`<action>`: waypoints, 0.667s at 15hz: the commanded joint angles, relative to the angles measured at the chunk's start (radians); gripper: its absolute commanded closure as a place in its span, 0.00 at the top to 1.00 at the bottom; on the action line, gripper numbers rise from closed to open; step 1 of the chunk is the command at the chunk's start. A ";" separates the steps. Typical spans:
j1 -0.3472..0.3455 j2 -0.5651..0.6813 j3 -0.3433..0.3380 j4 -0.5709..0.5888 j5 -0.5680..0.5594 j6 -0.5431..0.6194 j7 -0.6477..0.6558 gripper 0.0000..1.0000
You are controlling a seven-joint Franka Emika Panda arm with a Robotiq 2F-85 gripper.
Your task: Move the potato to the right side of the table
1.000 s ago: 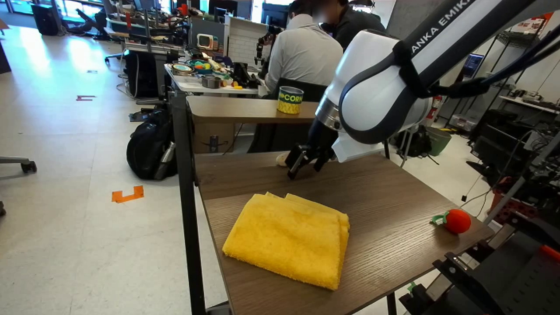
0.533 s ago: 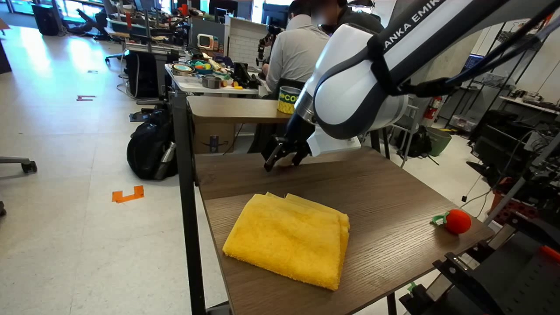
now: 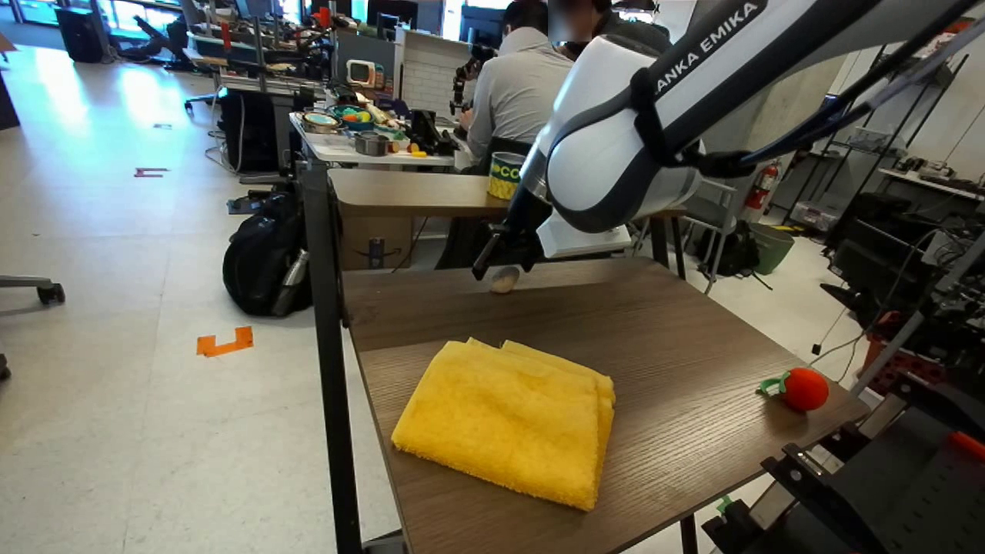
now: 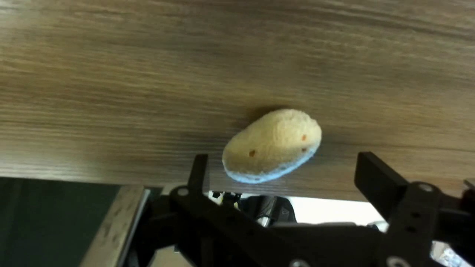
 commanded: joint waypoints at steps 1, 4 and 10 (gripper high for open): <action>0.033 0.072 -0.020 0.082 0.020 -0.055 0.023 1.00; 0.042 0.099 -0.021 0.109 0.020 -0.041 0.033 0.68; 0.028 0.060 -0.003 0.081 0.019 -0.033 0.012 0.21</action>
